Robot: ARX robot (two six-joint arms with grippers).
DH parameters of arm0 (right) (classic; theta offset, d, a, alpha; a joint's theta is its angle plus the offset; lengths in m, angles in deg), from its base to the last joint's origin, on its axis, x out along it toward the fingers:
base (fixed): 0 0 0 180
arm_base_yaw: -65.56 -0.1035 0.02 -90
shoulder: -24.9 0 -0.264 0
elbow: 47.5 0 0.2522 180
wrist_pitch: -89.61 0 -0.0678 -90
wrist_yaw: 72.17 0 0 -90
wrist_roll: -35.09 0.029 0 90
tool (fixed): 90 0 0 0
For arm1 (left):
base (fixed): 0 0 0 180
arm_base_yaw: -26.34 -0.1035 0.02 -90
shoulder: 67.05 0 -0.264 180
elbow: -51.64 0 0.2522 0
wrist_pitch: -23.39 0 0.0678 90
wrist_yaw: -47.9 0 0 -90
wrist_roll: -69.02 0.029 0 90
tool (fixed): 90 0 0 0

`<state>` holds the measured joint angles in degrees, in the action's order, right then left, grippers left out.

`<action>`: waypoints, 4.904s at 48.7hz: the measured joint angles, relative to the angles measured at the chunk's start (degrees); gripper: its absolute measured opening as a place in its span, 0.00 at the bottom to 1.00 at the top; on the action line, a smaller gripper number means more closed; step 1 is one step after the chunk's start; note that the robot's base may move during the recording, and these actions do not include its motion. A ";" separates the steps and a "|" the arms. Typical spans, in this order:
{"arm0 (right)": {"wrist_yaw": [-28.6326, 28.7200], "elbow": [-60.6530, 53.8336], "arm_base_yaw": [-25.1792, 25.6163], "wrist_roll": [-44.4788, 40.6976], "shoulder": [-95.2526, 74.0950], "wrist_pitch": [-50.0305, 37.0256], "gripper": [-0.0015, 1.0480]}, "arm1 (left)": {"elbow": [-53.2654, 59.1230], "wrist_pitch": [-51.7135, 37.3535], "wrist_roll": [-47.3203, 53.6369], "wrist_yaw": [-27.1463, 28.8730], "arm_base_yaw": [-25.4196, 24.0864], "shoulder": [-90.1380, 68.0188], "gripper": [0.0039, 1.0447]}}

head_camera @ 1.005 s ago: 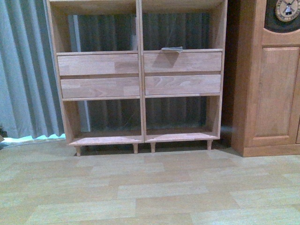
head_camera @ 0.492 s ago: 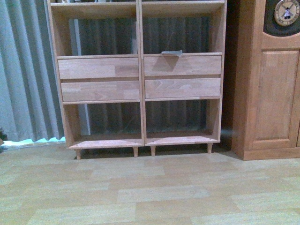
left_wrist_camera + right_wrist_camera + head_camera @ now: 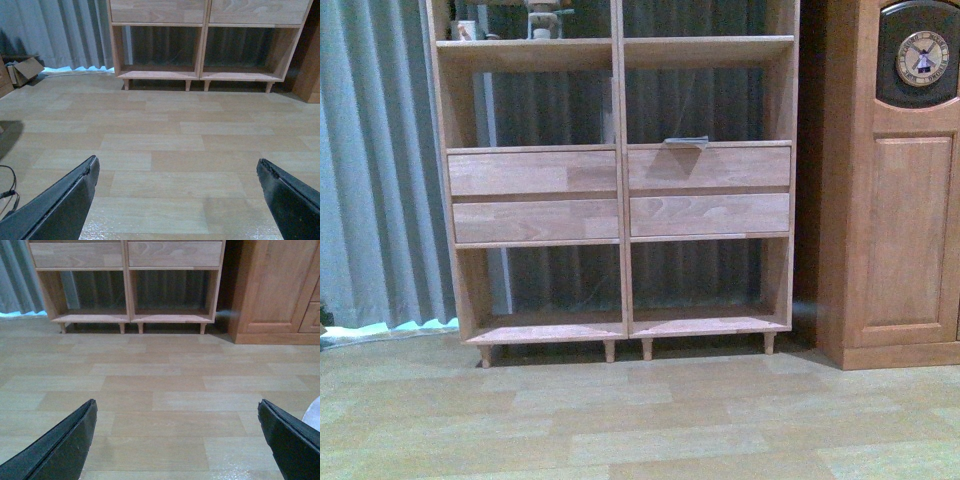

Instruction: Organize books on shelf

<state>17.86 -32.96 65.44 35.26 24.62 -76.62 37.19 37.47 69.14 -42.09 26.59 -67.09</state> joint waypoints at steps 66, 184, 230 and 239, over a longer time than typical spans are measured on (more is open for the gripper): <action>0.00 0.00 0.00 0.00 0.00 0.00 0.93 | 0.00 0.00 0.00 0.00 0.00 0.00 0.93; 0.00 0.00 0.00 0.00 0.02 0.00 0.93 | 0.00 0.00 0.00 0.00 0.00 0.02 0.93; 0.00 0.00 0.00 -0.02 0.02 0.00 0.93 | 0.00 0.00 0.00 0.00 0.00 0.02 0.93; 0.00 0.00 0.00 0.00 0.02 0.00 0.93 | 0.00 0.00 0.00 -0.04 0.00 0.02 0.93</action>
<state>17.86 -32.96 65.44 35.26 24.64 -76.62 37.19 37.47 69.14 -42.13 26.59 -67.07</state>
